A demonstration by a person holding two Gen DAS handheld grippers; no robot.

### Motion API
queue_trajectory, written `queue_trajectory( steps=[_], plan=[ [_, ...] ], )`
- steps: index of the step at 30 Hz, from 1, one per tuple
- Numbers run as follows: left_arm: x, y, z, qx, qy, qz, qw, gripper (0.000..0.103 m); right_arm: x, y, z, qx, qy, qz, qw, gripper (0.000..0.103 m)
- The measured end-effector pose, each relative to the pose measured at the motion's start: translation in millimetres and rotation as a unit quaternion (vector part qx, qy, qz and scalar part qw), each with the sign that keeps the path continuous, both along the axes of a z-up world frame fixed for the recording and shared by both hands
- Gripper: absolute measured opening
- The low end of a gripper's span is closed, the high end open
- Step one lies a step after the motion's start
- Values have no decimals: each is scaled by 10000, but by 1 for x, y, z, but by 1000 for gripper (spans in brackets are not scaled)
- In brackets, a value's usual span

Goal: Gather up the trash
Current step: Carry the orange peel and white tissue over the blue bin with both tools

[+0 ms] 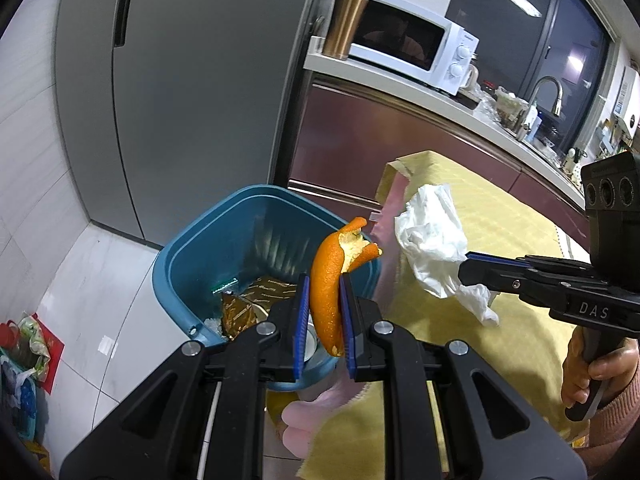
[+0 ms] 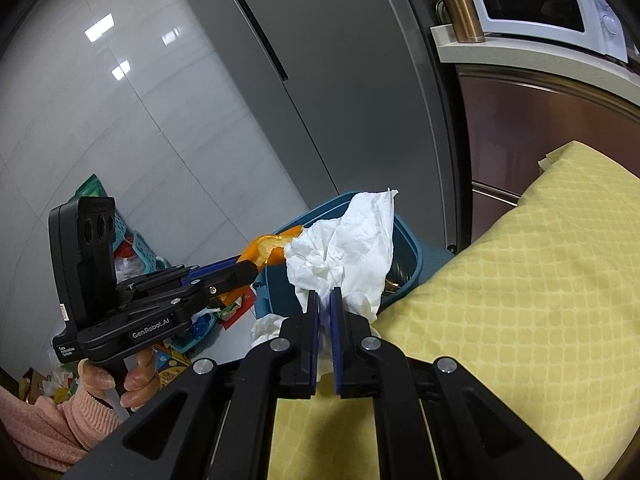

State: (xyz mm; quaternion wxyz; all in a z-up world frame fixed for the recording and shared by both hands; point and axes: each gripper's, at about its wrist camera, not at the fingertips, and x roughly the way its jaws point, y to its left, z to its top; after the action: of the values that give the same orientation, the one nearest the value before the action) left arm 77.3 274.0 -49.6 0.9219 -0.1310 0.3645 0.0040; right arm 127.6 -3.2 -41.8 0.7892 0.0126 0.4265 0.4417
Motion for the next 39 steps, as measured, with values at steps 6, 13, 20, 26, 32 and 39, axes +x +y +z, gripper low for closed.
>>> queue_trajectory(
  steps=[6,13,20,26,32,39],
  plan=[
    [7,3,-6,17,56,98,9999,15,6,12,-6,-73,115,35,9999,5],
    [10,4,-10,13,81,148,9999,15,12,23,-13,-174,223,93,9996,5],
    [16,7,-14,19,112,200,9997,15,17,35,-16,-275,248,166,9992,5],
    [22,8,-18,2,153,248,9996,15,19,44,-19,-361,269,193,9988,5],
    [28,11,-25,-8,220,319,9993,15,20,53,-22,-479,290,253,9981,5],
    [36,15,-35,-42,331,392,9987,15,25,65,-31,-655,316,305,9969,5]
  ],
)
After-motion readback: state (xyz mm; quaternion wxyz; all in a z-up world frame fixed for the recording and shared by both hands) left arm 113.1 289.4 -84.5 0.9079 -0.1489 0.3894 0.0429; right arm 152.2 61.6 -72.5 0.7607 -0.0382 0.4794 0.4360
